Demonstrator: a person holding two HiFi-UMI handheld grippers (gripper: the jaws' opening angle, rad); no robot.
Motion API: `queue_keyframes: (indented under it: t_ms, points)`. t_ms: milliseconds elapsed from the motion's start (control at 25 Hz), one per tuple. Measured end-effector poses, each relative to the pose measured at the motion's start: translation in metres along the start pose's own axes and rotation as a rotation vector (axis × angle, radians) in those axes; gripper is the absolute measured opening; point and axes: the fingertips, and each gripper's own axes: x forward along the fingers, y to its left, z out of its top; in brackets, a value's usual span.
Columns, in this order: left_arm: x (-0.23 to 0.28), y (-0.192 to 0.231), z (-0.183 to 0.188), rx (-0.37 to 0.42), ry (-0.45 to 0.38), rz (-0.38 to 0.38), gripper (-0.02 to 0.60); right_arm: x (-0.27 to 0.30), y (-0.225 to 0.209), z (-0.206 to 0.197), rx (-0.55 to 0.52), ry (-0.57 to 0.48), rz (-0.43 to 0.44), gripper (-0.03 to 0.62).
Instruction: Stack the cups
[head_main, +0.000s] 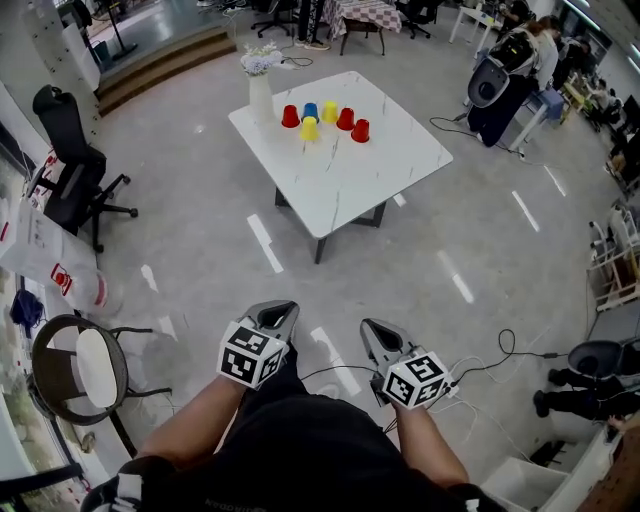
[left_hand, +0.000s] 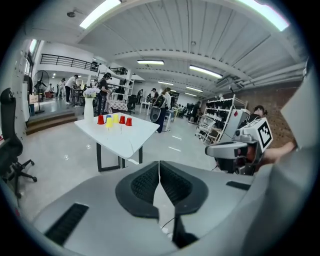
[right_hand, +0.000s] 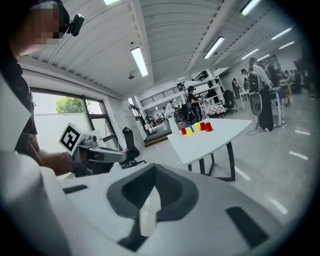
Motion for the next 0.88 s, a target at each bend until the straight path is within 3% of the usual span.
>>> queue_keyframes:
  t_ms: [320,520,880]
  points:
    - [0.049,0.077,0.068,0.020,-0.024,-0.036,0.009,0.083,-0.039,0.043,-0.010,0.049,-0.052,0.002]
    - [0.069,0.126,0.110,0.046,-0.047,-0.066,0.009,0.137,-0.049,0.091,-0.032,0.022,-0.077,0.002]
    - [0.094,0.193,0.138,0.102,-0.039,-0.107,0.009,0.194,-0.064,0.129,-0.111,0.030,-0.149,0.002]
